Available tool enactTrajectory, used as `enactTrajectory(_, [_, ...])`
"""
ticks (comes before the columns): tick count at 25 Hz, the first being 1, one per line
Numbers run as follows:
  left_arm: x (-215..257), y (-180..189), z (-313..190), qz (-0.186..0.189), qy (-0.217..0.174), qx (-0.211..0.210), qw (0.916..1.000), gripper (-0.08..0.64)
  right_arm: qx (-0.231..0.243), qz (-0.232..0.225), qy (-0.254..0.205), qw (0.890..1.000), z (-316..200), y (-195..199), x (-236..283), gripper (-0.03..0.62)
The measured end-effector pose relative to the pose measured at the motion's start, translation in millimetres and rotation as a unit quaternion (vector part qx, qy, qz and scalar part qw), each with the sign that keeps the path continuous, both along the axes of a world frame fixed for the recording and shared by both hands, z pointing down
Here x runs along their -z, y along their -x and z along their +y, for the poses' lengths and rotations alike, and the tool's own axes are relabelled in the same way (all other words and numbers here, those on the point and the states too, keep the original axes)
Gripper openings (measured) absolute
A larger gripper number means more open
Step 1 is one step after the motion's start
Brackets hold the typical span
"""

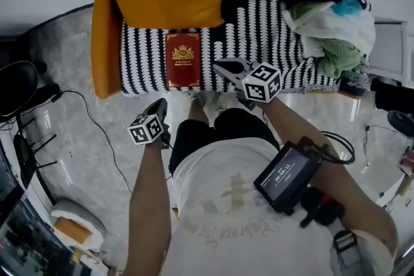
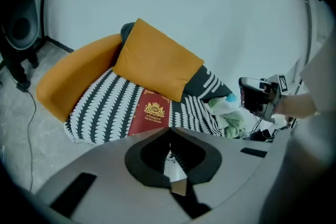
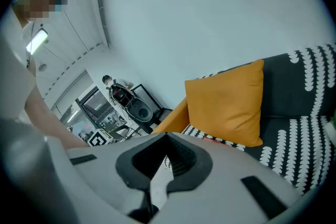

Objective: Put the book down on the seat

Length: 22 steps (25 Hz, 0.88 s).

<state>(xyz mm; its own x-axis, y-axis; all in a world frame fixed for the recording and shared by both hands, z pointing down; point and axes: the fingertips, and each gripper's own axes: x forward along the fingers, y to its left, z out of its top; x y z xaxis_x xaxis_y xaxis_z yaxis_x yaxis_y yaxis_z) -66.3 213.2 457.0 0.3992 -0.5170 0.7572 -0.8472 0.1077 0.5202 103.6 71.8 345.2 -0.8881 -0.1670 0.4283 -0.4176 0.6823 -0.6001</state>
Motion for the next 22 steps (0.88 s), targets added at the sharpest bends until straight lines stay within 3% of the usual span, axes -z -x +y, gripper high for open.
enactTrajectory(6, [60,-10,-3,-0.014,-0.068,-0.012,0.9975,0.012,0.018,-0.027,-0.034,0.999,5,-2,43,0.014])
enactTrajectory(14, [144,-32,-9,-0.032,-0.164,-0.037,0.9852,0.012,0.044,-0.042,-0.074,0.995,28,-19,81,0.014])
enactTrajectory(22, [194,-52,-13,-0.052,-0.217,-0.036,0.974,0.011,0.039,-0.06,-0.092,0.993,43,-38,102,0.014])
